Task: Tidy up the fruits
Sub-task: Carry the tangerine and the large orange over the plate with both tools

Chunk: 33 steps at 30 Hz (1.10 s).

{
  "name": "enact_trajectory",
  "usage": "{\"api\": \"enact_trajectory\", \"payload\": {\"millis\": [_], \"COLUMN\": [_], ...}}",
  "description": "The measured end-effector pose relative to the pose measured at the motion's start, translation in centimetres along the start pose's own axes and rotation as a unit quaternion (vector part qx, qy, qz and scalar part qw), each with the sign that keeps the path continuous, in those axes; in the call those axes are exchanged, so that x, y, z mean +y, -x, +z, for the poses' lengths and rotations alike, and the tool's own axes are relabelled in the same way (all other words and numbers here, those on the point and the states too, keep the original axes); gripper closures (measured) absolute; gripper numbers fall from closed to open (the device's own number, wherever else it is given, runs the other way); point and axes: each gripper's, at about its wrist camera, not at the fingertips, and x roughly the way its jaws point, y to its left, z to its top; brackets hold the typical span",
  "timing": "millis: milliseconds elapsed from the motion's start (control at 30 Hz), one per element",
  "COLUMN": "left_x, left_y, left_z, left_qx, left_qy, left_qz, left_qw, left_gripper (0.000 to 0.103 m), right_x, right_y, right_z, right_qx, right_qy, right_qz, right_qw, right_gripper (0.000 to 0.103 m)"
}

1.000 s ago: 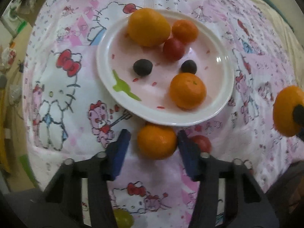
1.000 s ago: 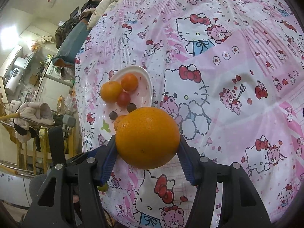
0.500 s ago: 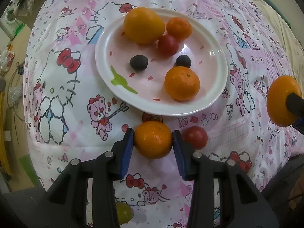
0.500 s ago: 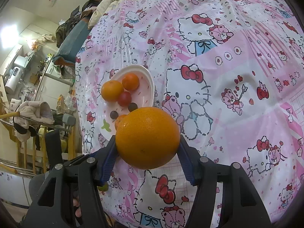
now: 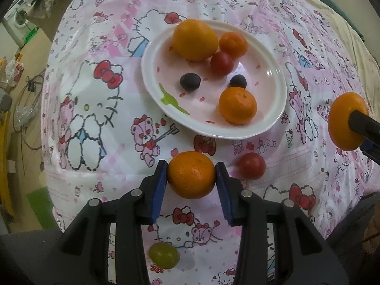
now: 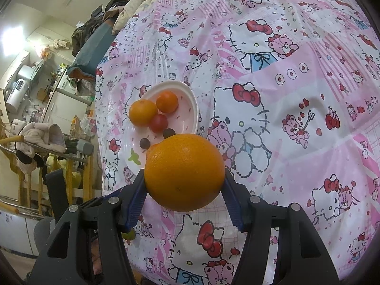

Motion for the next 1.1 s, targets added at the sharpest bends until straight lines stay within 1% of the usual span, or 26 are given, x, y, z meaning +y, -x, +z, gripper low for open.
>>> {"api": "enact_trajectory", "payload": {"millis": [200,567,667,867,1100], "left_x": [0.3,1.5,1.5,2.0,1.4], "left_y": [1.3,4.0,4.4,6.5,7.8], "left_z": [0.0,0.4,1.1,2.8,5.2], "left_qx": [-0.015,-0.045,-0.052,-0.075,-0.094], "left_qy": [-0.002,0.031,0.037,0.043,0.026], "left_qz": [0.013,0.027,0.029,0.030,0.026], "left_qw": [0.9998,0.9981,0.9976,0.9958,0.9949], "left_gripper": [0.067,0.067,0.067,0.067,0.067], "right_x": [0.3,0.8,0.9,0.9,1.4], "right_y": [0.3,1.5,1.8,2.3,3.0], "right_z": [0.1,0.4,0.5,0.9,2.2], "right_qx": [-0.004,-0.014,-0.018,-0.028,-0.054], "right_qy": [0.002,0.005,0.005,0.004,0.021], "right_qz": [0.007,0.028,0.033,0.040,0.040], "right_qw": [1.000,0.999,0.999,0.999,0.998], "right_gripper": [0.041,0.041,0.041,0.040,0.041]}}
